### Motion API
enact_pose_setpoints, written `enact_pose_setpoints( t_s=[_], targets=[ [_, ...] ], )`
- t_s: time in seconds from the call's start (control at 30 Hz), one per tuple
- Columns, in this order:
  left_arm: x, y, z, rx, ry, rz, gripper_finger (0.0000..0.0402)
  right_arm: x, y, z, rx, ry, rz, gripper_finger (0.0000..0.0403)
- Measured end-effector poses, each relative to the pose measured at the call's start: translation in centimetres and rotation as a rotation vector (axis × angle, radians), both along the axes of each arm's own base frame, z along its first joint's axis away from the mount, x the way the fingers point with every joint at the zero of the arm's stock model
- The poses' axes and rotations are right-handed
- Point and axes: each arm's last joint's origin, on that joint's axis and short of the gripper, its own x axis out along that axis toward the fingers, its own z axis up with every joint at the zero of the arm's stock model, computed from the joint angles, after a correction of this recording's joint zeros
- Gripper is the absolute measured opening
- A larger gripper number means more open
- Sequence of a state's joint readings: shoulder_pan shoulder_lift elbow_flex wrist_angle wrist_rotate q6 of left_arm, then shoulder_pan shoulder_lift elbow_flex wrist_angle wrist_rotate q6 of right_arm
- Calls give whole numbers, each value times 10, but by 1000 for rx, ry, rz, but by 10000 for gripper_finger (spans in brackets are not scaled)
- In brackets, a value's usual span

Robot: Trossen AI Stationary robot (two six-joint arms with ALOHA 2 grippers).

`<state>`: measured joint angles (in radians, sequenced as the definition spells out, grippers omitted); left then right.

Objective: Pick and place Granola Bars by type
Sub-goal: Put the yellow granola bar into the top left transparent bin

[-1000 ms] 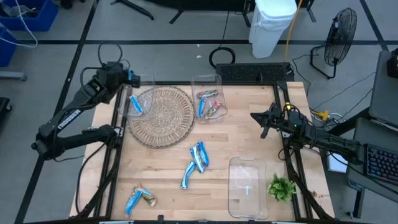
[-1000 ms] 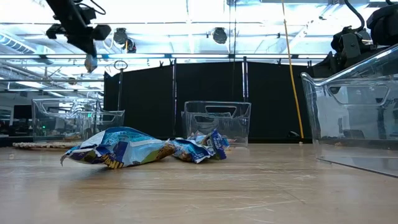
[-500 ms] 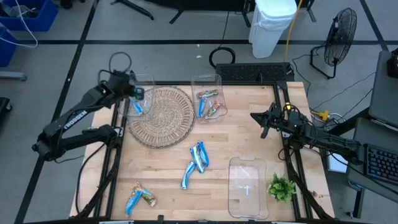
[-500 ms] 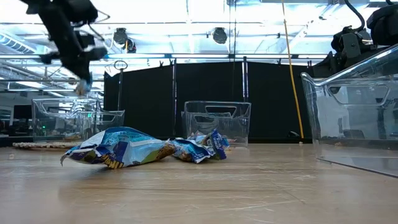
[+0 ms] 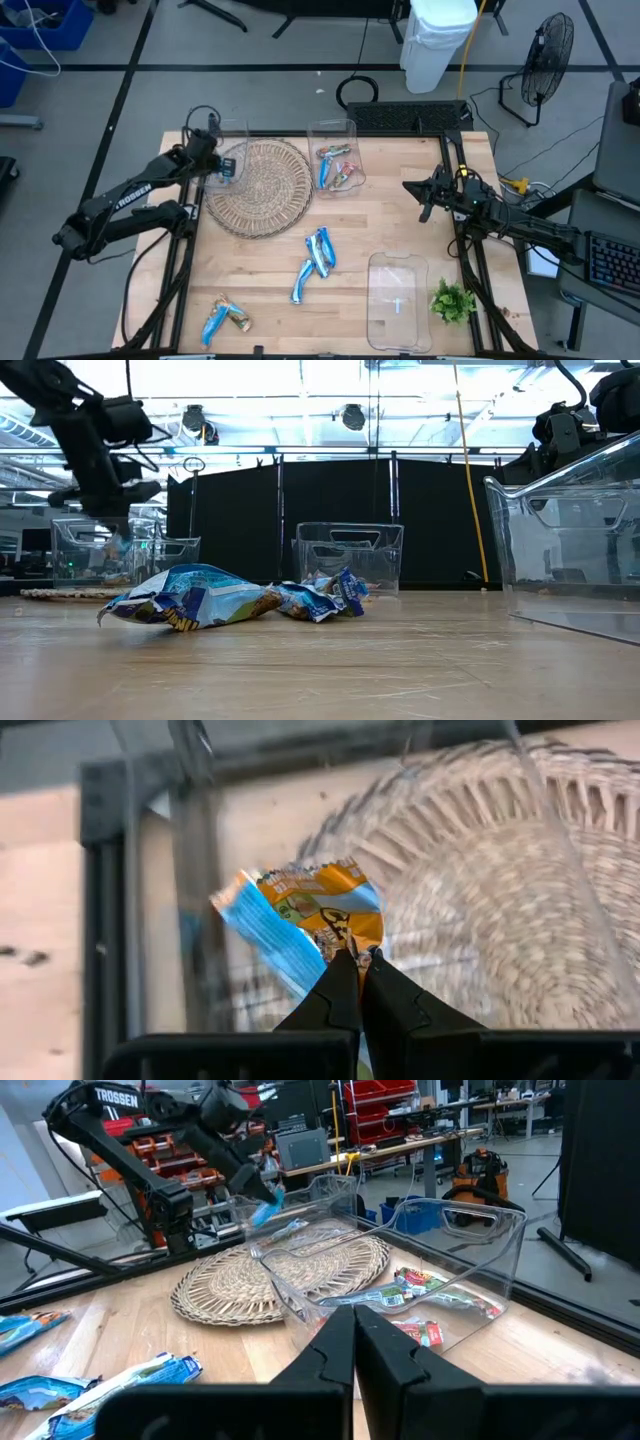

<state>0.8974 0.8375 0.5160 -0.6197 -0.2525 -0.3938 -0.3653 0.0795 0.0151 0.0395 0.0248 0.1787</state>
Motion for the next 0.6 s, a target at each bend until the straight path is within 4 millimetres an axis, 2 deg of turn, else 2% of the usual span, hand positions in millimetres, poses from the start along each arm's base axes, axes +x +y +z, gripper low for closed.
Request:
enact_pose_setpoints(
  t_s=[0.27,0.6],
  targets=[
    [5,-1,-21,-21,-139,-85,4,0,0,0,0,0,0,0],
    [5,-1,-23,-23,-155,-103,8,0,0,0,0,0,0,0]
  ],
)
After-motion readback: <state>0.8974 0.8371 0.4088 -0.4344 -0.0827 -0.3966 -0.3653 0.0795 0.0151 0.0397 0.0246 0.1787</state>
